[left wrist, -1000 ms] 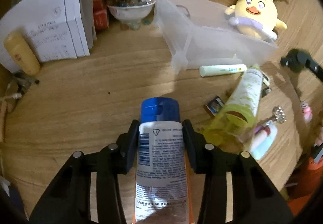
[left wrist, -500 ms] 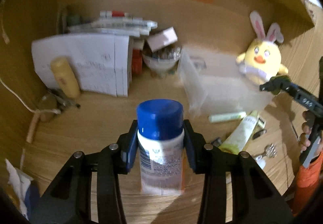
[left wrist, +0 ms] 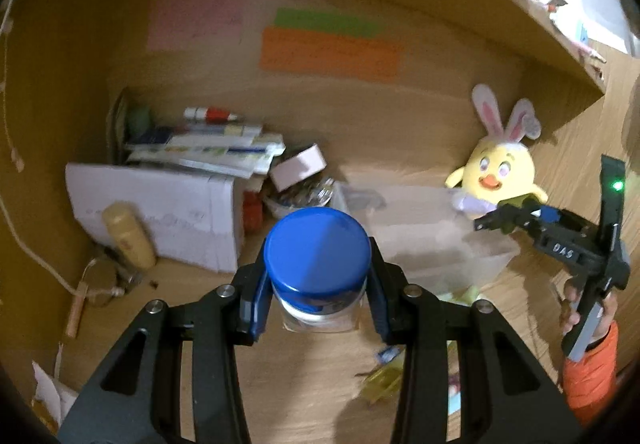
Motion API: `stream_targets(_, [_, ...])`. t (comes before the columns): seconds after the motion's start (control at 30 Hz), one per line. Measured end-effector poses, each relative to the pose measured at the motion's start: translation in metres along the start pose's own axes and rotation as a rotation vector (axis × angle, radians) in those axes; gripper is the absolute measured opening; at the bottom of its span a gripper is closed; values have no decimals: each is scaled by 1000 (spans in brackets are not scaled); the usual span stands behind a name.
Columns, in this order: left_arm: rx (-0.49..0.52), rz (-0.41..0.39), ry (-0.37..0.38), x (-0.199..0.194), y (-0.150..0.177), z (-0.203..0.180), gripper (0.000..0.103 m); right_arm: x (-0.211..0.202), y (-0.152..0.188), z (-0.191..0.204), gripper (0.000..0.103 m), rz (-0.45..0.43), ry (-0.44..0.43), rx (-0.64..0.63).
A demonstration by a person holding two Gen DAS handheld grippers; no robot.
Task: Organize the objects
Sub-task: 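Lift the sunscreen tube and green bottle and carry both over the clear box, then lower and release the tube with left gripper while right releases the green bottle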
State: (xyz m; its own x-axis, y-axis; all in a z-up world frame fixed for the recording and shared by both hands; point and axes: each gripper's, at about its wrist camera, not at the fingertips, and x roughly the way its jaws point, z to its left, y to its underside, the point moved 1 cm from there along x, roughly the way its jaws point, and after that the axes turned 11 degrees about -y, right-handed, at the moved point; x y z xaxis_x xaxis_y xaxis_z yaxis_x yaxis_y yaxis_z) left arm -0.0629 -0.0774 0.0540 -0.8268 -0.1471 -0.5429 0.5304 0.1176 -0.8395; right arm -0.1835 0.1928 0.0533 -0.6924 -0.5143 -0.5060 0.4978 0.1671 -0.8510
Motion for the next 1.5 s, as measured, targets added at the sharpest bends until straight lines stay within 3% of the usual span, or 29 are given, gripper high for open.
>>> stream_targets(0.23, [-14, -51, 28, 5, -30, -21, 41, 10, -18, -5, 62, -4, 4, -21])
stream_targets(0.47, [-6, -52, 63, 24, -47, -48, 41, 28, -17, -14, 62, 19, -18, 13])
stream_targets(0.77, [32, 9, 82, 65, -46, -80, 41, 53, -4, -18, 62, 87, -26, 14])
stream_targets(0.93, [50, 85, 104, 88, -36, -88, 41, 58, 2, -23, 62, 115, -23, 19])
stream_targets(1.1, [91, 133, 53, 106, -26, -98, 41, 66, 6, -27, 62, 144, 5, 11])
stream_targets(1.3, [112, 207, 59, 130, -22, -106, 41, 77, 9, -33, 62, 183, 0, 21])
stream_targets(1.5, [146, 206, 31, 146, -27, -120, 41, 84, 12, -35, 62, 209, -3, 26])
